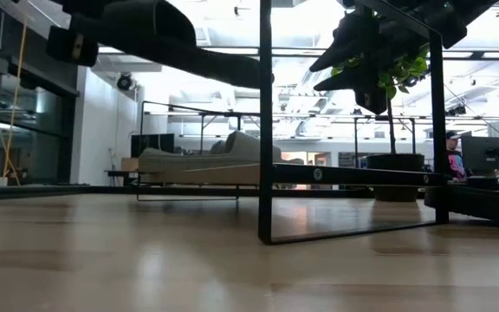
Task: Pick and place slides into the shelf
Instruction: Put the left black slipper on the shelf
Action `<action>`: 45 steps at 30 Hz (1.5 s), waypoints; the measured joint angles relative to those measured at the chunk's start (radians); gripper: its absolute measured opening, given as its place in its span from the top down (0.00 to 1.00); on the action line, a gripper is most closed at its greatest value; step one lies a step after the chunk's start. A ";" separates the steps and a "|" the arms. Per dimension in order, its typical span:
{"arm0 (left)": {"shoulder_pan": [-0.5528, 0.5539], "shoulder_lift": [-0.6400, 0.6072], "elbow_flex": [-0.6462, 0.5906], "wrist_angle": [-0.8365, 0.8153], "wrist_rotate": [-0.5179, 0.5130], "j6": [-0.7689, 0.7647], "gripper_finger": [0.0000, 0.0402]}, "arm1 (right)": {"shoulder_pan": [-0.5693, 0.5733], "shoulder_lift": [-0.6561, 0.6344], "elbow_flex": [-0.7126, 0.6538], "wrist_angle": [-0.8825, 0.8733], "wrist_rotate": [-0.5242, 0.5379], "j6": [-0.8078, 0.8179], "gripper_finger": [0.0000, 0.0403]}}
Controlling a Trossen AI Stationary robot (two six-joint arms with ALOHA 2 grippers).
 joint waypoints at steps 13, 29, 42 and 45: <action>-0.001 0.151 -0.001 0.157 -0.071 -0.098 1.00 | 0.000 0.000 0.000 0.016 0.041 -0.008 0.71; -0.118 0.356 -0.001 0.310 -0.341 -0.268 1.00 | 0.000 0.000 0.000 0.081 0.053 -0.037 0.71; -0.153 0.475 -0.001 0.411 -0.480 -0.370 1.00 | 0.000 0.000 0.000 0.138 0.052 -0.045 0.71; -0.151 0.524 -0.001 0.468 -0.491 -0.387 1.00 | 0.000 0.000 0.000 0.138 0.051 -0.045 0.71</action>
